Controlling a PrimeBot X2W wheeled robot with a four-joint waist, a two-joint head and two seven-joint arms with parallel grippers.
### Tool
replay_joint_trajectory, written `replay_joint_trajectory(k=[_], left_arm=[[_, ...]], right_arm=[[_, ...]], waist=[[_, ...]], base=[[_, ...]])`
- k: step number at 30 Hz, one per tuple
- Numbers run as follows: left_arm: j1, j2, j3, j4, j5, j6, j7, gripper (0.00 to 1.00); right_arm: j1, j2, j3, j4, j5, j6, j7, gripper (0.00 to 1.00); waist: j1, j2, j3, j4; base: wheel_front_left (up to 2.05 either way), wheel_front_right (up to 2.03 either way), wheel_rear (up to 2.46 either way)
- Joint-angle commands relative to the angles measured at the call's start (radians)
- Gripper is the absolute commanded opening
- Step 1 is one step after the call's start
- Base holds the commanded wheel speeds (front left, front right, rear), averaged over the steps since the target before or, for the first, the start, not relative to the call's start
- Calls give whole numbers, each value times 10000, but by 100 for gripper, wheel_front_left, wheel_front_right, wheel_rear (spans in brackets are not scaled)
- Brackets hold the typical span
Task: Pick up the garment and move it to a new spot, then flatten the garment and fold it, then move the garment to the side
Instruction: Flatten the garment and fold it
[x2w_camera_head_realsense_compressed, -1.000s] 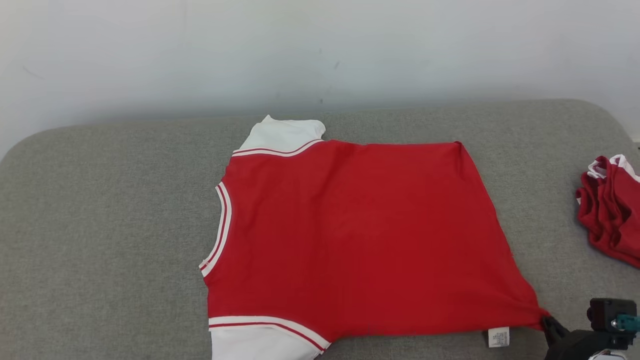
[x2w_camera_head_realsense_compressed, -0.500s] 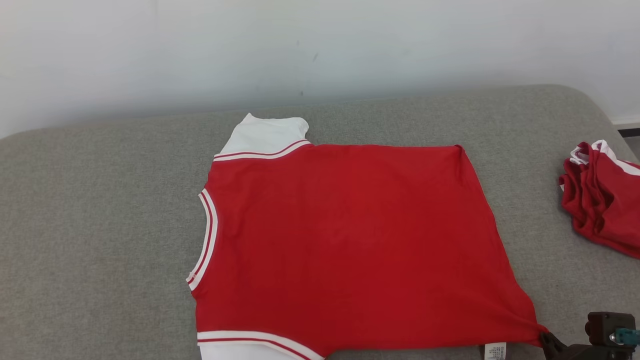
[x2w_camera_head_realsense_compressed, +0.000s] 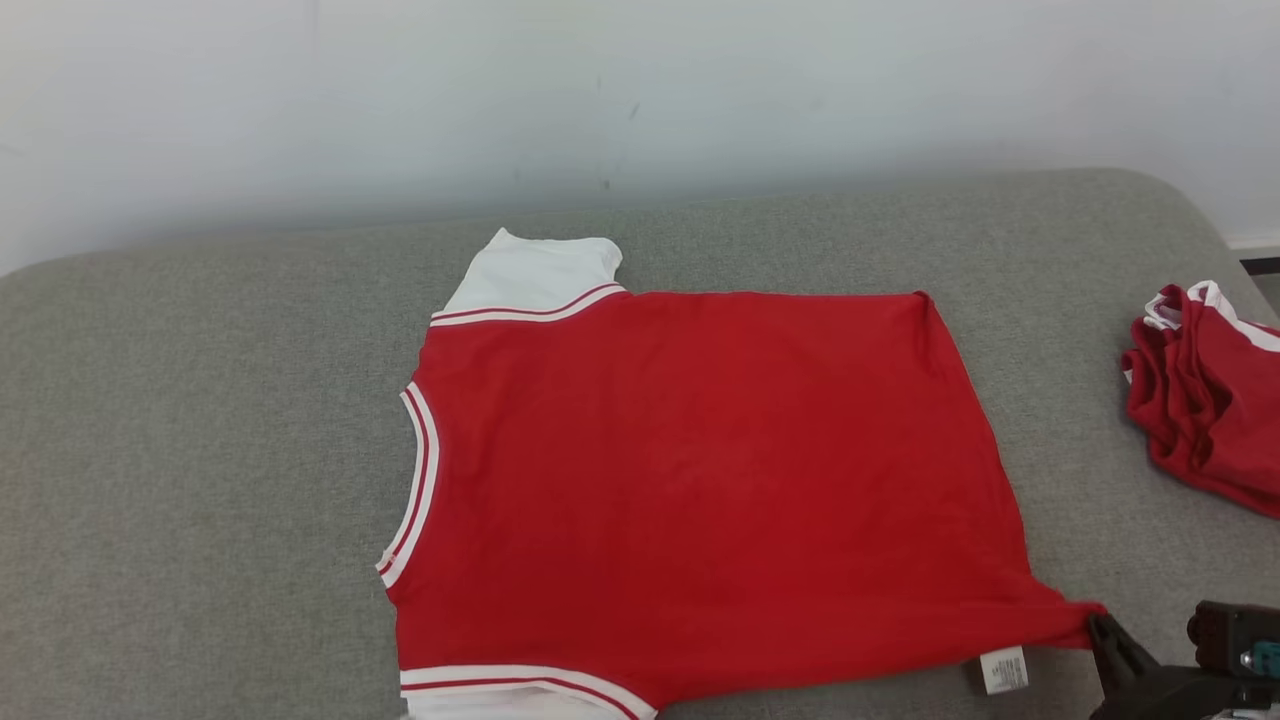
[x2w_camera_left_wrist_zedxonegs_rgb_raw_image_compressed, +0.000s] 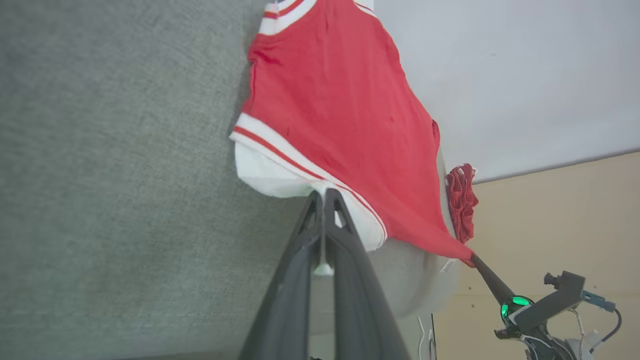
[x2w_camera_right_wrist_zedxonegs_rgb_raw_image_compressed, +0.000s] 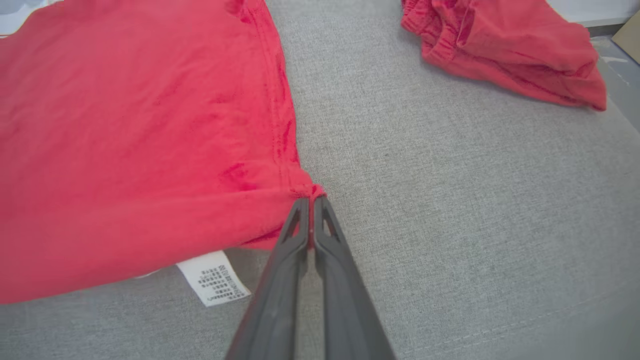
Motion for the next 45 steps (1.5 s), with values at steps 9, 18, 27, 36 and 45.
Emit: replay_joint_trajectory(k=[9, 18, 27, 36, 45], left_arm=[[-2348, -802, -406, 420, 1766, 791, -777, 0], [-4384, -1358, -770, 1826, 3379, 1193, -1786, 0], [-5901, -1785, -945, 3323, 4292, 1301, -2600, 0], [-6560, -1949, -934, 4051, 4420, 1182, -2869, 0], [-7200, -2052, -1058, 4578, 4644, 1142, -2919, 0]], right_arm=[[-722, -333, 329, 231, 90, -29, -628, 0], [-1303, -77, 325, 456, -98, -29, -952, 0], [-2277, -131, 606, 691, -335, -29, -1321, 0], [-2992, -150, 360, 1272, -563, -29, -1718, 0], [-3317, 52, 151, 1979, -687, -29, -1913, 0]], waist=[[0, 0, 34, 61], [0, 0, 585, 136], [0, 0, 1222, 63], [0, 0, 1596, 201], [0, 0, 1787, 248]], base=[[0, 0, 0], [0, 0, 0], [0, 0, 0], [0, 0, 0], [0, 0, 0]])
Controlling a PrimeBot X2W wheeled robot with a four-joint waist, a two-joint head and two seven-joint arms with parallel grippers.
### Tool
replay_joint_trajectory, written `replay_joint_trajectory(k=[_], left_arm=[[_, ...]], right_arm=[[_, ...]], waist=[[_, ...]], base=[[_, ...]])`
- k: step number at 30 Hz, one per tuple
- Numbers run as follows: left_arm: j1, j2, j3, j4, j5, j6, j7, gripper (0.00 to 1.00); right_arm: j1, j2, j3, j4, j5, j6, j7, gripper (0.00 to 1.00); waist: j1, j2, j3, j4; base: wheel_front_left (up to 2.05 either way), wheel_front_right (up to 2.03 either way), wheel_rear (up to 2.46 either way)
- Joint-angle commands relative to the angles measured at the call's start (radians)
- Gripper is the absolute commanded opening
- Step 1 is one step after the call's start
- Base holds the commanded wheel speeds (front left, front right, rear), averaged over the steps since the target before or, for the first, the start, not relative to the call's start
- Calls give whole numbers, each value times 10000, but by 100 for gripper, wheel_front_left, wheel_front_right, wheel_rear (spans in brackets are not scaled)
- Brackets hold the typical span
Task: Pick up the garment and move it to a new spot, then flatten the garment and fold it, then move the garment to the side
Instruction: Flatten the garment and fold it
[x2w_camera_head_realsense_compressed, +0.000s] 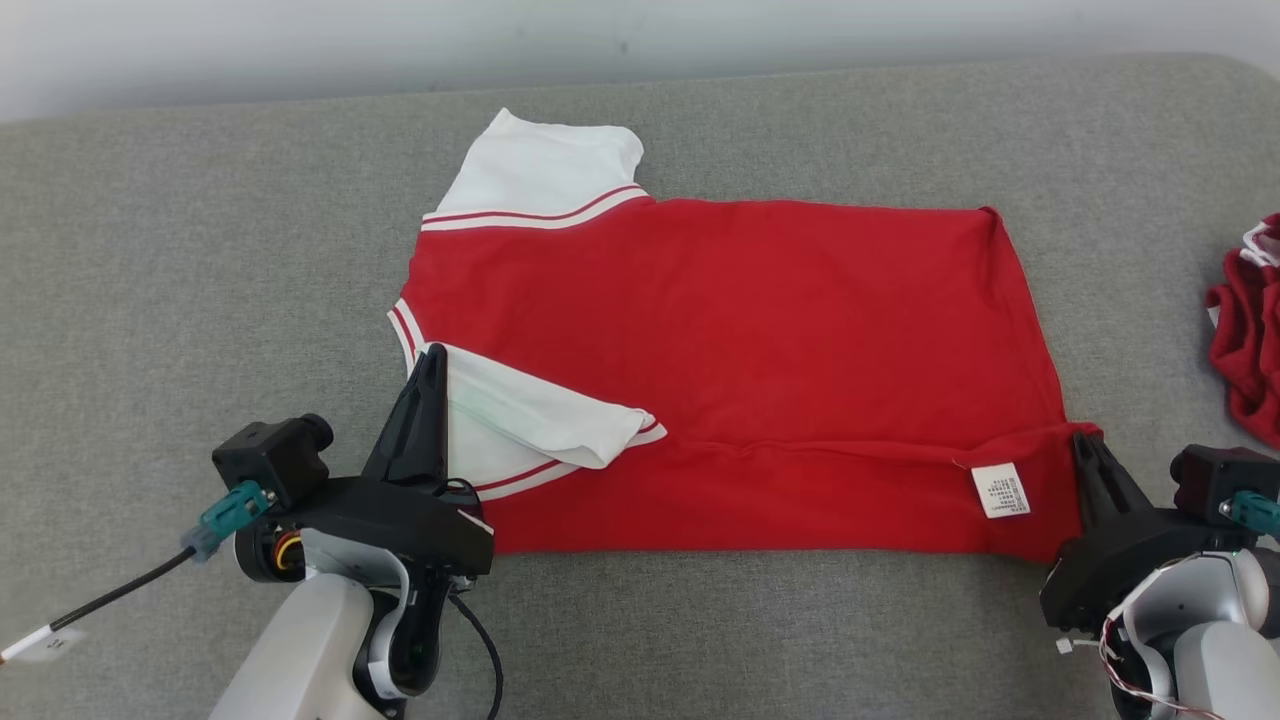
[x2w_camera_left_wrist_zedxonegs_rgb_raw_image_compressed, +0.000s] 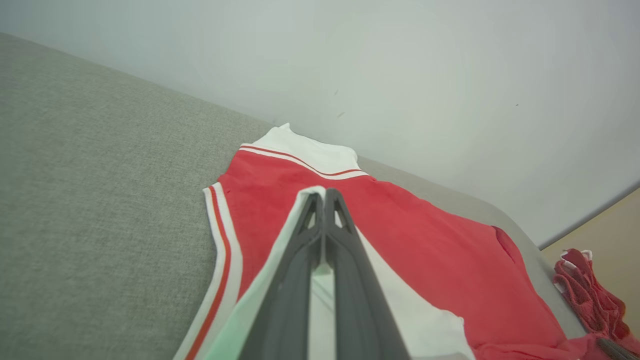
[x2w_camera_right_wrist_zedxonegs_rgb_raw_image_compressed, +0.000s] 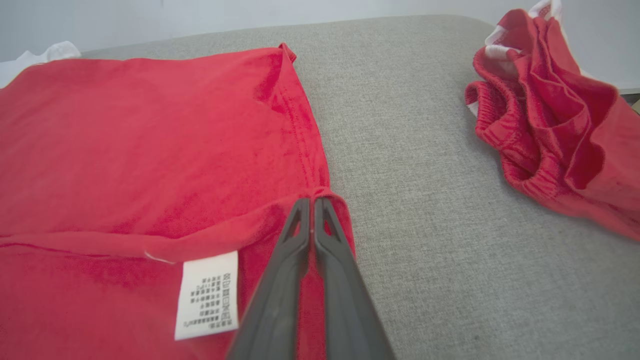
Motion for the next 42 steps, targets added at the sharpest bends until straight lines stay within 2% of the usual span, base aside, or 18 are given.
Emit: replay_joint_trajectory(k=[1, 2, 3, 4, 5, 17, 26, 33, 39, 42], left_arm=[[-185, 1, -15, 134, 122, 28, -40, 0], [-247, 4, -40, 216, 145, 39, -35, 0], [-303, 25, -66, 297, 205, 43, -42, 0], [-303, 25, -66, 297, 205, 43, -42, 0], [-395, 108, -161, 469, 392, 31, -75, 100], [256, 666, -351, 927, 1294, 486, -339, 100], [1393, 1363, -852, 973, 2170, 1313, -81, 100], [1708, 1368, -1054, 1131, 2295, 1672, 236, 100], [1617, 1273, -1049, 1429, 2205, 1787, 260, 100], [1414, 1200, -1142, 1694, 2175, 1698, 387, 100]], right_arm=[[-188, 52, -32, 80, -31, -29, -123, 0], [-247, 63, -33, 127, -63, -29, -197, 35], [-310, 101, -67, 180, -92, -29, -281, 85], [-310, 101, -67, 180, -92, -29, -281, 85], [-400, 172, -41, 302, -115, -29, -390, 100], [-111, 284, -440, 50, -182, -29, -805, 100], [776, 531, -953, -754, -419, -29, -538, 100], [1047, 648, -858, -469, -633, -29, -474, 100], [875, 679, -626, 165, -726, -29, -429, 100], [638, 680, -455, 751, -466, -29, -345, 100]], waist=[[-1, -1, 37, -44], [-1, -1, 48, -61], [-1, -1, 53, -82], [-1, -1, 53, -82], [-1, -1, 39, -121], [-1, -1, -498, -145], [-1, -1, -743, -127], [-1, -1, -578, -249], [-1, -1, -385, -323], [-1, -1, -268, -328]], base=[[0, 0, 0], [0, 0, 0], [0, 0, 0], [0, 0, 0], [0, 0, 0], [0, 0, 0], [0, 0, 0], [0, 0, 0], [0, 0, 0], [0, 0, 0]])
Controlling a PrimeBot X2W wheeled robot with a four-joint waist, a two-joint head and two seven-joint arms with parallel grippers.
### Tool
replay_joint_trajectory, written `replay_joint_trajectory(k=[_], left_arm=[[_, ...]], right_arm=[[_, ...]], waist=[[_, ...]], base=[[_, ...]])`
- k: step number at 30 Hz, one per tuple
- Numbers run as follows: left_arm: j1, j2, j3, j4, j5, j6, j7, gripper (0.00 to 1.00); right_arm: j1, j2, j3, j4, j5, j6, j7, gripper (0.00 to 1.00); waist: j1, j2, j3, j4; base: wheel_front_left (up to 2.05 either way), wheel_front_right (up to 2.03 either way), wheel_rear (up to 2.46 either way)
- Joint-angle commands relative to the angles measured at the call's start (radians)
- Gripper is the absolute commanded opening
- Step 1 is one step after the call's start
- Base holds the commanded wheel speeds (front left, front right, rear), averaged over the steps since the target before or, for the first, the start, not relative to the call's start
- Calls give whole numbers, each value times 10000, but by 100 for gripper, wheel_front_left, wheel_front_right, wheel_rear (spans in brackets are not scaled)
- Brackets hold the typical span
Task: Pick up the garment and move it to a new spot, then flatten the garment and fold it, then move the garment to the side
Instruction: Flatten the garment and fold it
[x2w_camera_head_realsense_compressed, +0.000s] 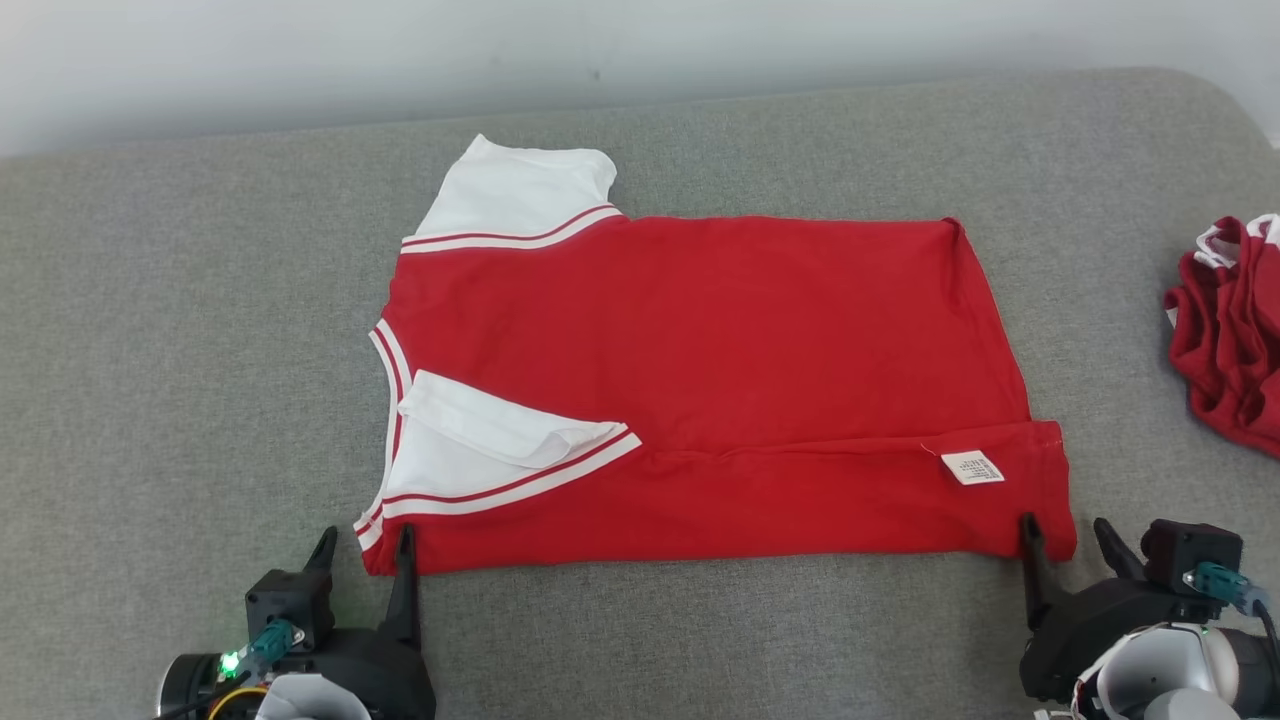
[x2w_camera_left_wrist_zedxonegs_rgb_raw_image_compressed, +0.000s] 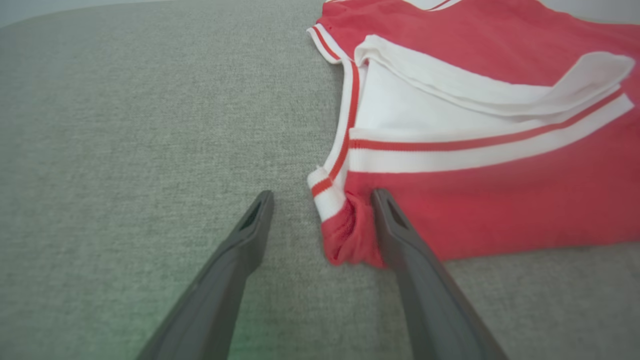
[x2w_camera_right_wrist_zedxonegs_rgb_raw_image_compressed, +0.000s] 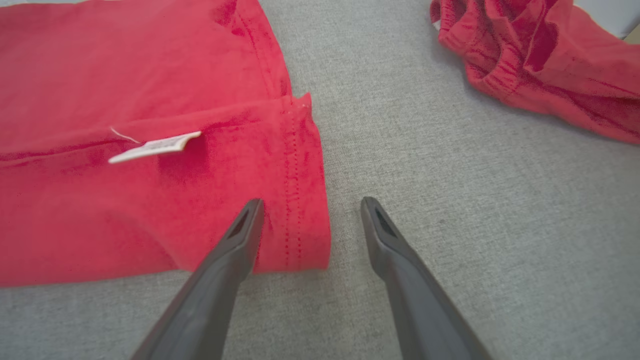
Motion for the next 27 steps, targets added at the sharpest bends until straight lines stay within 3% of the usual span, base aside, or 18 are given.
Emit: replay_joint_trajectory(k=[1, 8, 9, 10, 12, 13, 14, 15, 16, 27], left_arm=[[-66, -63, -67, 152, -10, -54, 119, 100], [-320, -247, -464, 547, 12, -327, 657, 100], [-324, -292, -536, 599, -6, -407, 741, 82], [-334, -337, -603, 640, -26, -451, 805, 48], [-326, -408, -735, 704, -34, -554, 932, 0], [-319, -426, -766, 719, -45, -592, 954, 0], [-332, -410, -772, 746, -52, -585, 949, 0], [-345, -396, -784, 779, -61, -610, 949, 0], [-337, -421, -799, 810, -68, -618, 947, 0], [358, -29, -742, 462, -99, -433, 546, 0]], right_arm=[[-99, 3, 28, 153, 100, -29, 53, 100], [-568, 29, 401, 1207, 230, -6, 394, 100], [-617, 37, 445, 1313, 260, -6, 443, 100], [-658, 44, 481, 1439, 275, -5, 527, 100], [-691, 59, 518, 1646, 229, -5, 677, 100], [-706, 67, 531, 1711, 214, -4, 716, 83], [-731, 70, 535, 1765, 221, -4, 739, 38], [-750, 71, 535, 1800, 225, -4, 741, 9], [-755, 71, 537, 1817, 228, -4, 736, 0], [-468, 2, 193, 915, 431, -17, 147, 0]], waist=[[1, -1, 62, 3], [1, -1, 200, 64], [1, -1, 214, 72], [1, -1, 224, 81], [1, -1, 235, 103], [1, -1, 241, 115], [1, -1, 245, 127], [1, -1, 241, 137], [1, -1, 230, 143], [1, -1, -398, 127]], base=[[0, 0, 0], [0, 0, 0], [0, 0, 0], [0, 0, 0], [0, 0, 0], [0, 0, 0], [0, 0, 0], [0, 0, 0], [0, 0, 0], [0, 0, 0]])
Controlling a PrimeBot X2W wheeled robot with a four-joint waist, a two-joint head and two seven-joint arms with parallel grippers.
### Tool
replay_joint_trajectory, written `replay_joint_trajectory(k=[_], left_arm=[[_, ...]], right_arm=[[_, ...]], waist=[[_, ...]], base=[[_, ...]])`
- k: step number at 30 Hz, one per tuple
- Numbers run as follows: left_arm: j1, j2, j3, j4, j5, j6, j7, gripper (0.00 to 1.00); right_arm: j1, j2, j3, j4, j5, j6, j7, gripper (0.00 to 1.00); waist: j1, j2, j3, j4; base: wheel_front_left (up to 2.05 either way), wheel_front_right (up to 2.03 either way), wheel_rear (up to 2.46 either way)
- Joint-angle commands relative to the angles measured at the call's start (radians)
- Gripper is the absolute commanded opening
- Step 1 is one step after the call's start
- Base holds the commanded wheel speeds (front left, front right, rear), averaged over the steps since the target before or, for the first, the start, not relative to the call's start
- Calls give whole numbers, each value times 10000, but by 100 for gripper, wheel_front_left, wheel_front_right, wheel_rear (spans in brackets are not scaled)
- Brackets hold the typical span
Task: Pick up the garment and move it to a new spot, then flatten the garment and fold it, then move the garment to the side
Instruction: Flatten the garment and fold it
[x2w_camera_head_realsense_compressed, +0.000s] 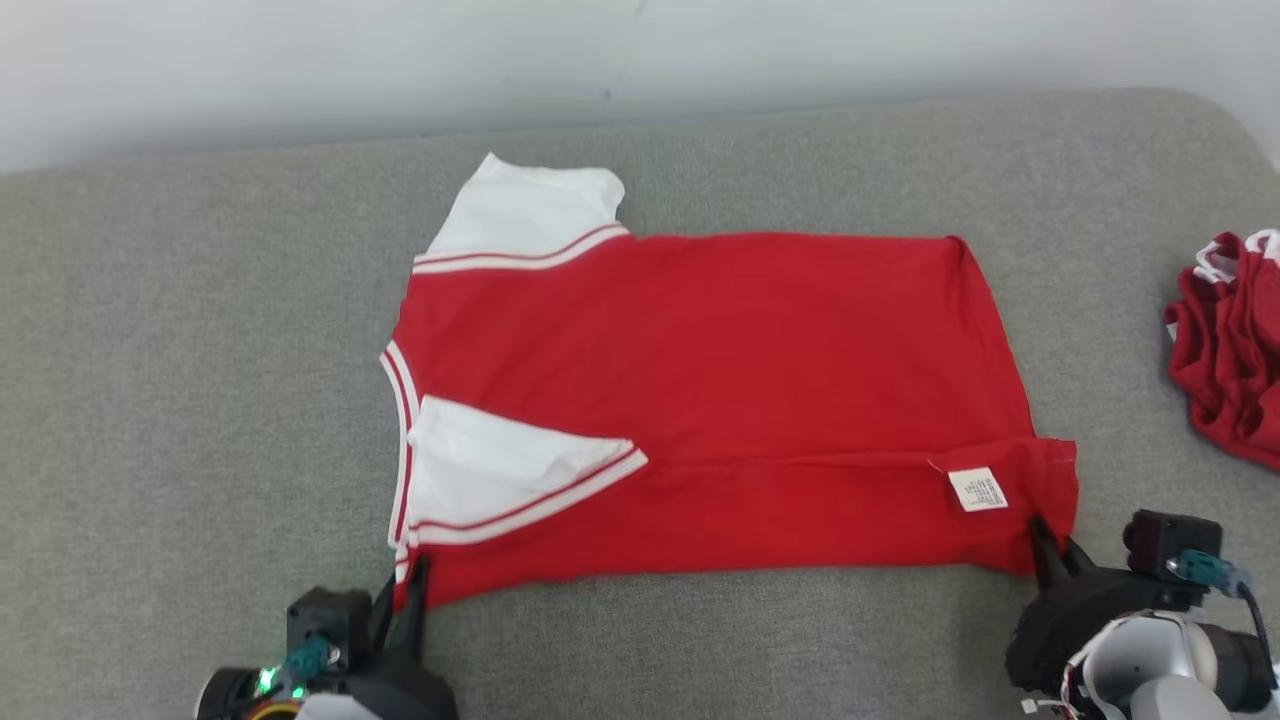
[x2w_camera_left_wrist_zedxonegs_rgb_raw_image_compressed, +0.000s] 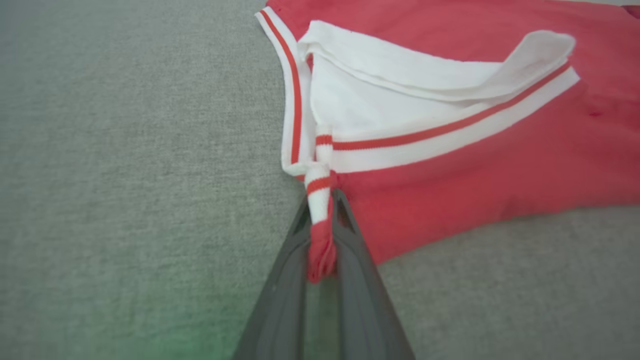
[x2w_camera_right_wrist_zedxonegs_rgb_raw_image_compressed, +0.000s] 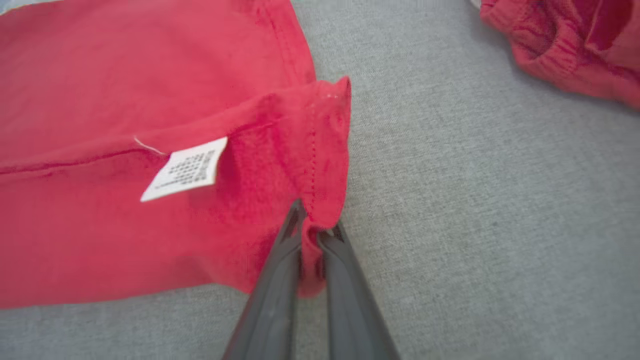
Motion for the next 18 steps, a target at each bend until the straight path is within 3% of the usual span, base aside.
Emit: replay_joint_trajectory(k=[1, 10, 18], left_arm=[[560, 150, -86, 54, -32, 86, 69, 0], [1838, 578, -158, -1339, -105, 495, 168, 0], [2714, 698, -252, -2147, -299, 827, 458, 0]], right_arm=[[227, -11, -125, -187, 105, -1, -43, 0], [1466, -21, -488, -1483, 347, -3, 427, 0], [2220, -21, -557, -1808, 551, -1, 810, 0]], waist=[[-2, -1, -283, 10], [-2, -1, -833, 107], [-2, -1, -1030, 137]], base=[[0, 0, 0], [0, 0, 0], [0, 0, 0]])
